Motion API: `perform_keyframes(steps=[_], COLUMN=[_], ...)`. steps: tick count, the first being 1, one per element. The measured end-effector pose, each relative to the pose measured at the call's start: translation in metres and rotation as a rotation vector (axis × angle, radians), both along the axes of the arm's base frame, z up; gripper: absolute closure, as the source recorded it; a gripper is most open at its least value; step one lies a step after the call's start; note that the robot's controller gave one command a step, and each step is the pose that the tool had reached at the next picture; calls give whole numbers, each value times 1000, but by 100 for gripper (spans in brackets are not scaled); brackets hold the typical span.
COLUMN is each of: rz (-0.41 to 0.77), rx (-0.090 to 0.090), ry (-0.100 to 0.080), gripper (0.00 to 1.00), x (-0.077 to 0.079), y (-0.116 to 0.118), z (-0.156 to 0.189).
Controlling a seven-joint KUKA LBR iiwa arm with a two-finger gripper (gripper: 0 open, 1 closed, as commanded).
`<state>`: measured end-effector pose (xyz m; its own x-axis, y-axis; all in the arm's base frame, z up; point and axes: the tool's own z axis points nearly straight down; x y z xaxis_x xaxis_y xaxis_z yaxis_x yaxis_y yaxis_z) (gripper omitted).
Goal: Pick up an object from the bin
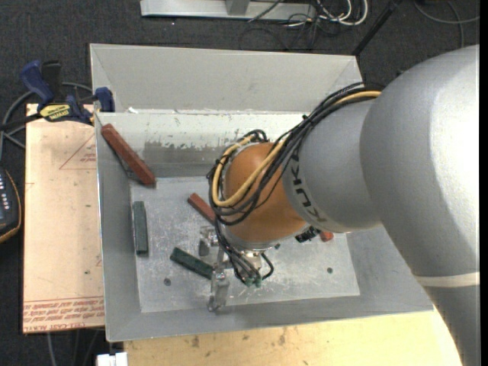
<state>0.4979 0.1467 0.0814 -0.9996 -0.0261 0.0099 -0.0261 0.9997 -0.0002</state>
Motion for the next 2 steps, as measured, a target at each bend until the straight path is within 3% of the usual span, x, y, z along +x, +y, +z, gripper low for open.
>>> perform_keyframes(steps=[1, 2], rz=[-4, 143], rx=[2, 4], ry=[-9, -19], gripper=[100, 100], x=[3, 0], y=[-1, 4], z=[4, 142])
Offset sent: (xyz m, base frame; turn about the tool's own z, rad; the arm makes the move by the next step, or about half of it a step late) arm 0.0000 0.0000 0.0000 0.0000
